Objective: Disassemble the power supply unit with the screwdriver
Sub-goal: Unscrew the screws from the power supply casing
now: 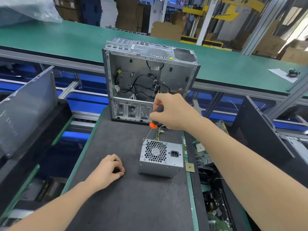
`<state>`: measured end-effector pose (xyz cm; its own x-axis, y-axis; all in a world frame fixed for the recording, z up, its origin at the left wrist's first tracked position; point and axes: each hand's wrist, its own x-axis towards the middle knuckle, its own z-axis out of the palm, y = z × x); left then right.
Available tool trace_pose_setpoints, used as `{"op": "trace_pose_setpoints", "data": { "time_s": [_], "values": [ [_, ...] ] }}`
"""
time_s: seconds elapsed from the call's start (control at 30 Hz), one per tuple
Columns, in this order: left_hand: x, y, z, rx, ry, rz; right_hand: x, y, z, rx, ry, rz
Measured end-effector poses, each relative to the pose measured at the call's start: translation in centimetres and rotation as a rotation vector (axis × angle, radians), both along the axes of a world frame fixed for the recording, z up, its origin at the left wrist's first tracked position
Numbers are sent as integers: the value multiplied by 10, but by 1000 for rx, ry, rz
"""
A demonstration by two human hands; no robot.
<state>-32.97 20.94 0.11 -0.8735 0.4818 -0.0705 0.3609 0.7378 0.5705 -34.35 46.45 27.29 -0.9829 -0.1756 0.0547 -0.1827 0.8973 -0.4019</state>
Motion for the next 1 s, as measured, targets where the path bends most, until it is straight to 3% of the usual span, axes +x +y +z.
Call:
{"op": "trace_pose_setpoints", "data": {
  "time_s": [0.1, 0.27, 0.4, 0.57, 1.0],
  "values": [
    [-7, -4, 8, 1, -47, -6, 3, 8, 3, -15, 44, -21],
    [-34, 15, 49, 247, 25, 224, 14, 33, 18, 26, 132, -66],
    [-40, 70, 102, 390, 70, 70, 22, 50, 21, 84, 145, -110],
    [-31, 132, 121, 210, 28, -169, 30, 60, 15, 88, 129, -118],
    [-28, 146, 106, 222, 21, -73, 32, 52, 4, 52, 97, -135]
  ]
}}
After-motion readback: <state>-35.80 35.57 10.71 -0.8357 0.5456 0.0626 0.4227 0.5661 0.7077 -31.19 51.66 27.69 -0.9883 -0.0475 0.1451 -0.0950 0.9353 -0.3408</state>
